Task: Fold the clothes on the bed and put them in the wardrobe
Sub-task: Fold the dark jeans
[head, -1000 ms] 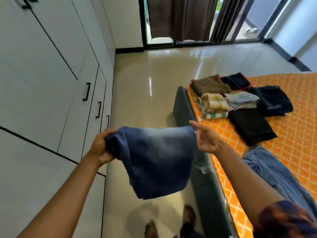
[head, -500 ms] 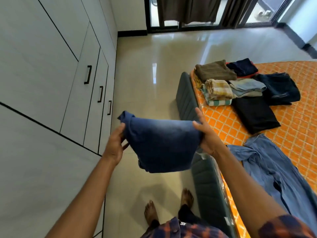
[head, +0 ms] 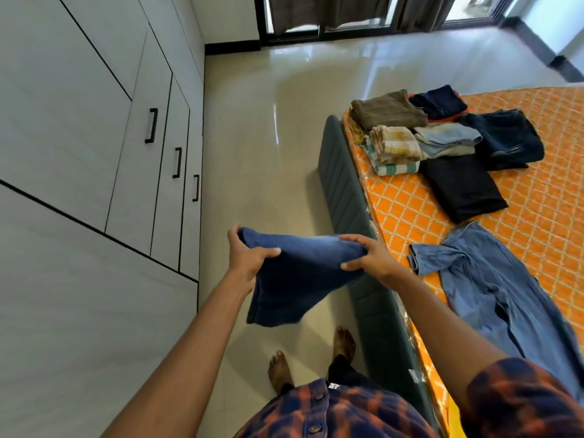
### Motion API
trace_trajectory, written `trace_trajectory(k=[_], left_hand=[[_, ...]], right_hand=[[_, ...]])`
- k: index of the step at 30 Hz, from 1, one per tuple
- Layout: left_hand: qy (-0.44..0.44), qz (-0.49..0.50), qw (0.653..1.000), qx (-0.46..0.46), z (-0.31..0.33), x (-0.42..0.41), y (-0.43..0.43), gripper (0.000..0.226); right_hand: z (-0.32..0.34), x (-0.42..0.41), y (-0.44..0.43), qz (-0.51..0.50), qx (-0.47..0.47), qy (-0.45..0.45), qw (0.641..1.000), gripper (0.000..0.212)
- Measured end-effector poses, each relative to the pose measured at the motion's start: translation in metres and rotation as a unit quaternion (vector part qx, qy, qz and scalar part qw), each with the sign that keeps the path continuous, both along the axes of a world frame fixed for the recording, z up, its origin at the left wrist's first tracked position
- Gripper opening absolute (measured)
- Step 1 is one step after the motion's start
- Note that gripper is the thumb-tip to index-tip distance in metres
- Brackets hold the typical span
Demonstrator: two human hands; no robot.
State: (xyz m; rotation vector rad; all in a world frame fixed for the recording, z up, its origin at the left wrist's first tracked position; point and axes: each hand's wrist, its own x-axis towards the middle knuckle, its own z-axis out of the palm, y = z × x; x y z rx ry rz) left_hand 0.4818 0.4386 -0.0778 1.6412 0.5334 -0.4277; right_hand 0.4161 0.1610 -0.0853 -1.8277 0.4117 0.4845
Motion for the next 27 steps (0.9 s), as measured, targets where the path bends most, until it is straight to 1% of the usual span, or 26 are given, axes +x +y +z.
trace_trajectory(k=[1,2,3,4,6,8,10,11,12,13,14,15,16,17,19,21,24,26,27], left_hand=[[-0.015,-0.039,0.999,0.007,0.000,-0.002,0.005,0.101],[-0.027,-0.092,0.995,0.033,0.004,-0.006,0.009,0.093],[-0.037,-0.154,0.984,0.078,0.006,-0.009,0.014,0.083],[-0.052,-0.212,0.967,0.132,0.009,-0.009,0.019,0.075],[-0.082,-0.280,0.931,0.219,0.014,-0.007,0.025,0.065],[-0.104,-0.300,0.911,0.263,0.021,-0.006,0.030,0.050],[-0.123,-0.289,0.911,0.266,0.024,-0.005,0.034,0.035],[-0.133,-0.280,0.915,0.259,0.024,-0.004,0.036,0.031],[-0.141,-0.265,0.923,0.240,0.025,-0.006,0.037,0.029],[-0.147,-0.243,0.936,0.209,0.025,-0.009,0.041,0.030],[-0.149,-0.214,0.951,0.167,0.024,-0.011,0.043,0.031],[-0.147,-0.180,0.965,0.123,0.022,-0.013,0.045,0.033],[-0.144,-0.145,0.975,0.084,0.022,-0.014,0.046,0.034],[-0.140,-0.114,0.982,0.049,0.021,-0.016,0.045,0.035],[-0.122,-0.067,0.990,-0.010,0.022,-0.014,0.041,0.034],[-0.103,-0.051,0.993,-0.023,0.022,-0.012,0.040,0.030],[-0.066,-0.023,0.998,-0.006,0.022,-0.005,0.041,0.024],[-0.028,0.001,1.000,-0.009,0.025,0.001,0.039,0.030],[-0.006,0.003,1.000,-0.019,0.029,0.003,0.037,0.039]], right_hand=[[-0.001,-0.001,0.001,0.022,-0.031,0.016,0.999,0.054],[-0.003,0.001,0.001,0.026,-0.057,0.025,0.998,0.049],[-0.002,0.004,0.001,0.026,-0.073,0.034,0.996,0.044],[0.000,0.009,0.002,0.030,-0.082,0.043,0.995,0.042],[0.010,0.018,0.009,0.100,-0.111,0.048,0.988,0.046],[0.014,0.021,0.020,0.188,-0.209,0.038,0.959,0.040],[0.020,0.018,0.030,0.203,-0.312,0.005,0.928,0.026],[0.021,0.016,0.030,0.188,-0.333,-0.020,0.924,0.021],[0.018,0.014,0.026,0.171,-0.325,-0.046,0.929,0.019],[0.016,0.010,0.020,0.135,-0.273,-0.068,0.950,0.020],[0.016,0.006,0.014,0.080,-0.186,-0.081,0.976,0.023],[0.017,0.001,0.011,0.022,-0.094,-0.087,0.991,0.025],[0.018,-0.004,0.009,-0.028,-0.013,-0.093,0.995,0.027],[0.018,-0.008,0.011,-0.062,0.044,-0.099,0.992,0.027],[0.021,-0.013,0.020,-0.100,0.107,-0.103,0.984,0.026],[0.027,-0.014,0.030,-0.119,0.118,-0.095,0.981,0.028],[0.037,-0.014,0.037,-0.101,0.087,-0.063,0.989,0.045],[0.043,-0.014,0.037,-0.061,0.044,-0.023,0.997,0.054],[0.043,-0.014,0.036,-0.051,0.024,0.008,0.998,0.055]])
